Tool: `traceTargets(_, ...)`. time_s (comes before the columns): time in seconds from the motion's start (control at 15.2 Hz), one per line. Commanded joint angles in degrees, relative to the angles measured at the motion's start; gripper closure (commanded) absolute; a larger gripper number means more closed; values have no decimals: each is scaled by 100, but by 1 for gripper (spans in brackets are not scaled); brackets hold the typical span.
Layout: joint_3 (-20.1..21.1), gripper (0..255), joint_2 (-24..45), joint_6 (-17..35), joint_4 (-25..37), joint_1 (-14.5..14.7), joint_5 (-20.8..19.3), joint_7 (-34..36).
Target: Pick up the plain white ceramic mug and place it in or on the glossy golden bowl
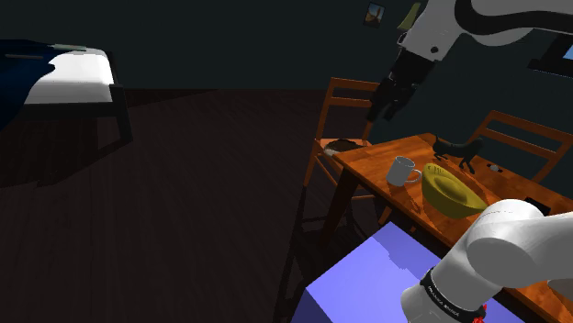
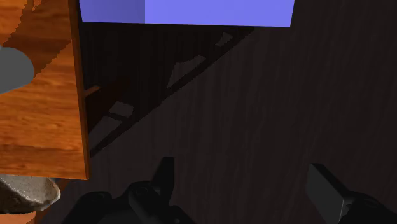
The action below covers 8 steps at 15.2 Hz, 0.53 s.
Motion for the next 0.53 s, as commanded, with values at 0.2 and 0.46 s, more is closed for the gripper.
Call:
traceTargets(0.2, -313, 0, 4, 146, -258, -118, -216, -388)
traceTargets(0.46, -737, 0, 104, 371, -522, -295, -523, -906)
